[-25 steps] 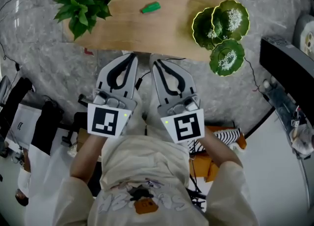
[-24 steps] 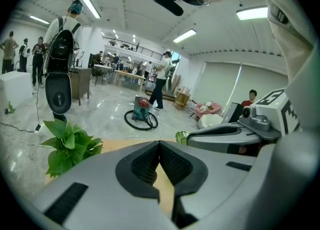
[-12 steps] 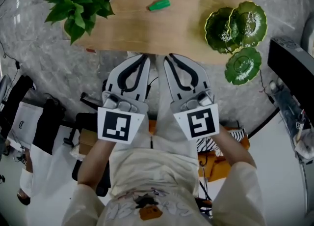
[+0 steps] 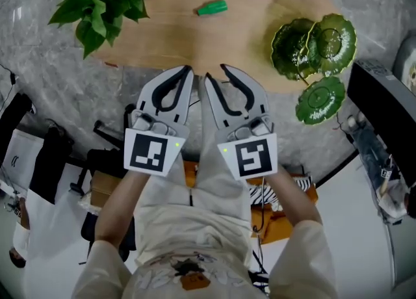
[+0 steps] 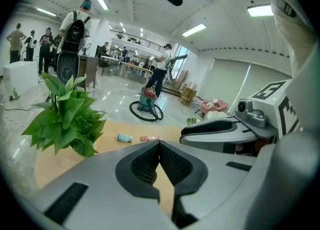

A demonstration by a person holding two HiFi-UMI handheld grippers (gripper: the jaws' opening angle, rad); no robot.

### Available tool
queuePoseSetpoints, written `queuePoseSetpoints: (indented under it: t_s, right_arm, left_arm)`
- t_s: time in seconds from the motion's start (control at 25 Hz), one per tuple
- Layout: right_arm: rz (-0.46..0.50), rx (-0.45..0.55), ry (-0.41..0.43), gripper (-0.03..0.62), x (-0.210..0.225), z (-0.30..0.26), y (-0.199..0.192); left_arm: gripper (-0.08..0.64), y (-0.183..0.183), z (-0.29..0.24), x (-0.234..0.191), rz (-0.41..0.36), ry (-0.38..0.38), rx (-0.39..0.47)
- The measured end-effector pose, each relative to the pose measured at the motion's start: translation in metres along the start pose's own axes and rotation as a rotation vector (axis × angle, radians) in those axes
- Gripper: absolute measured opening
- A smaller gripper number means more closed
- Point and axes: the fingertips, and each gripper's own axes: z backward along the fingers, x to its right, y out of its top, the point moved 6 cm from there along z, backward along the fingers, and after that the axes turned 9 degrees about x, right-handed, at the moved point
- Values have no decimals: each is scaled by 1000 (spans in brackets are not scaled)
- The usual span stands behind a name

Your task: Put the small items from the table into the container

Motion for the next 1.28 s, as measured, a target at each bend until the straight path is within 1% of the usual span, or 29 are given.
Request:
queuePoseSetpoints:
  t_s: [0.12, 0.2, 0.28, 0.36, 0.52, 0.68, 0.76, 0.88, 0.96, 1.04, 1.12, 1.28]
  right_arm:
    - [7, -9, -4, 97, 5, -6, -7]
    - [25, -48, 14, 103, 9, -9, -16]
    - [38, -94, 34, 126, 12, -17, -27]
    - [44, -116, 39, 143, 16, -24, -36]
    - [79, -129, 21, 153, 22, -35, -50]
    - [120, -151, 10, 187, 28, -45, -60]
    - [146, -164, 16, 195, 31, -50, -63]
    - [169, -230, 29, 204, 37, -57, -74]
    - [154, -271, 36, 206, 39, -65, -86]
    - [159, -289, 42, 206, 43, -71, -95]
    - [188, -297, 43, 206, 47, -76, -99]
    - [260, -319, 62, 210, 51, -86, -103]
  left_arm:
    - [0, -4, -6, -6, -9, -3, 11]
    - [0, -11, -10, -9, -11, -9, 5]
    - [0, -20, -15, -14, -8, -10, -7]
    - [0, -28, -20, -19, -12, -14, -14]
    - [0, -41, -29, -26, -15, -17, -20]
    - [0, -51, -37, -30, 12, 3, -32]
    - [0, -52, -42, -33, 6, -4, -25]
    - [0, -61, -49, -37, 19, -3, -30]
    - [0, -71, -53, -42, 27, 10, -61]
    - [0, -79, -57, -45, 44, 25, -96]
    - [0, -82, -62, -46, 56, 27, -108]
    - [0, -85, -69, -49, 62, 24, -105]
